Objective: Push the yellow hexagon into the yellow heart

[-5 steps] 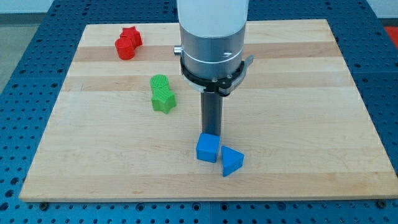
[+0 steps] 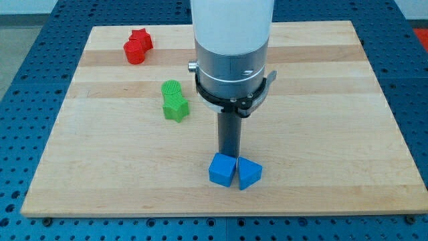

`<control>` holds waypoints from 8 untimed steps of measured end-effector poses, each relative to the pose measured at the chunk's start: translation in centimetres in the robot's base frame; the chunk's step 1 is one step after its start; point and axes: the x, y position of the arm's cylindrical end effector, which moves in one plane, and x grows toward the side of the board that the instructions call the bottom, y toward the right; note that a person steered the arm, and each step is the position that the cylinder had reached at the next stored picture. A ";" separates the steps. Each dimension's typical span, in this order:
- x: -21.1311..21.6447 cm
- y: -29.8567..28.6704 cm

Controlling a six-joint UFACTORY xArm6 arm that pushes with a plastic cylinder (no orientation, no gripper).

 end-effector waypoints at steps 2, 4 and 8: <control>-4.7 0.6; -12.2 8.2; -32.2 3.2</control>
